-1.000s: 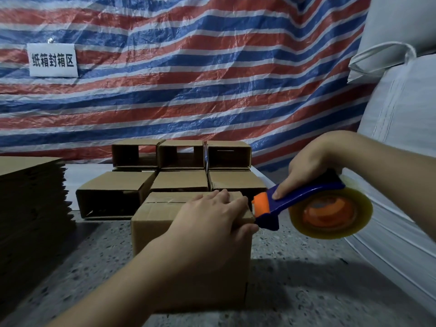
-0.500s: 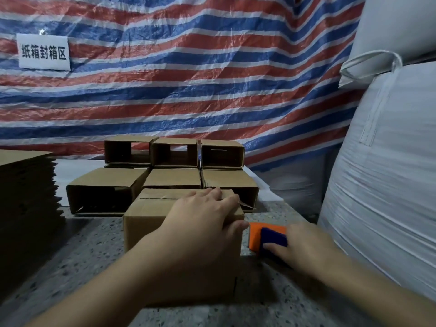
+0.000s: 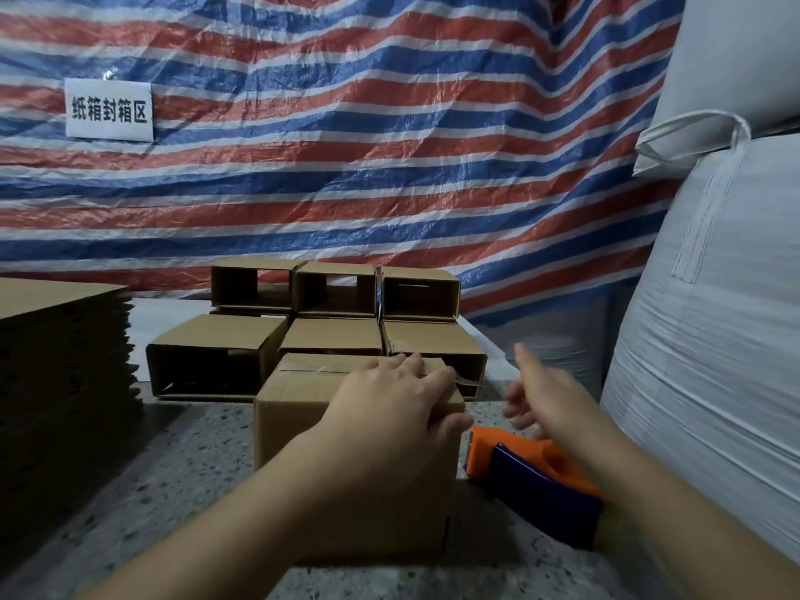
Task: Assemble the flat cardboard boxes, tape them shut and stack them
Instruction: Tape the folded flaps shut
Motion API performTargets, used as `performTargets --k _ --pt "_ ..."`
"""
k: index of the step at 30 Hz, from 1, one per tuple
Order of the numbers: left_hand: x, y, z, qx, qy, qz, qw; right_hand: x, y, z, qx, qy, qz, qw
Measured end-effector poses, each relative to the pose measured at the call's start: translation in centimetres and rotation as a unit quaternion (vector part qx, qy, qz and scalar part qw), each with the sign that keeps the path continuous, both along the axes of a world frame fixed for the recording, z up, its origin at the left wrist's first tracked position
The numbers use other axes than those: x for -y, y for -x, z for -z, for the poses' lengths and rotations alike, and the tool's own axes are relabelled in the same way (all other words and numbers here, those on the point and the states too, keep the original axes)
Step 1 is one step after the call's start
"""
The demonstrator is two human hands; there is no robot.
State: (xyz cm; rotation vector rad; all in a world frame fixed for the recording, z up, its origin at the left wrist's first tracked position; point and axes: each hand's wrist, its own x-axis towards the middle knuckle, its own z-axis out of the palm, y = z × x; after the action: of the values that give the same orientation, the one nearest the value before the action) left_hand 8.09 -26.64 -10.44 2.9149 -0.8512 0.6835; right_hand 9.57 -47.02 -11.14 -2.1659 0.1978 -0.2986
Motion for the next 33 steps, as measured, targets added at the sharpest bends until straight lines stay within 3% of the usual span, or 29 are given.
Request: performTargets --k 2,4,13,18,20,23,26,29,33 --pt "0.0 0.0 0.0 0.006 -0.003 0.003 1.000 -1.4 -0.1 -1.2 -0.131 -0.145 -0.080 0.977" --pt "-0.1 -0.1 0.0 0.011 -0.006 0.004 1.000 -2.5 -0.3 -1.2 -0.173 -0.197 -0.120 0.958" --pt "0.0 -0.1 0.1 0.024 0.008 0.009 1.000 -5.6 -0.3 2.7 -0.093 -0.352 -0.076 0.928" --pt "-0.1 -0.3 0.3 0.024 0.014 0.012 1.000 -6.0 0.6 4.7 -0.145 -0.347 -0.066 0.924" --pt "-0.1 -0.2 0.2 0.025 0.015 0.012 0.999 -5.5 1.0 5.1 -0.141 -0.297 -0.048 0.943" --pt "0.0 -0.2 0.3 0.043 0.025 0.013 0.999 -4.4 0.9 3.1 0.006 -0.198 -0.027 0.980" --pt "0.0 -0.4 0.5 0.046 0.025 0.009 0.999 -4.6 0.5 -0.1 0.134 -0.222 -0.123 0.958" --pt "0.0 -0.6 0.6 0.041 0.020 0.001 0.999 -6.3 0.1 -1.1 0.104 -0.271 -0.212 0.933" --pt "0.0 -0.7 0.5 0.049 0.014 0.008 0.999 -7.1 0.1 0.8 0.047 -0.342 -0.256 0.903"
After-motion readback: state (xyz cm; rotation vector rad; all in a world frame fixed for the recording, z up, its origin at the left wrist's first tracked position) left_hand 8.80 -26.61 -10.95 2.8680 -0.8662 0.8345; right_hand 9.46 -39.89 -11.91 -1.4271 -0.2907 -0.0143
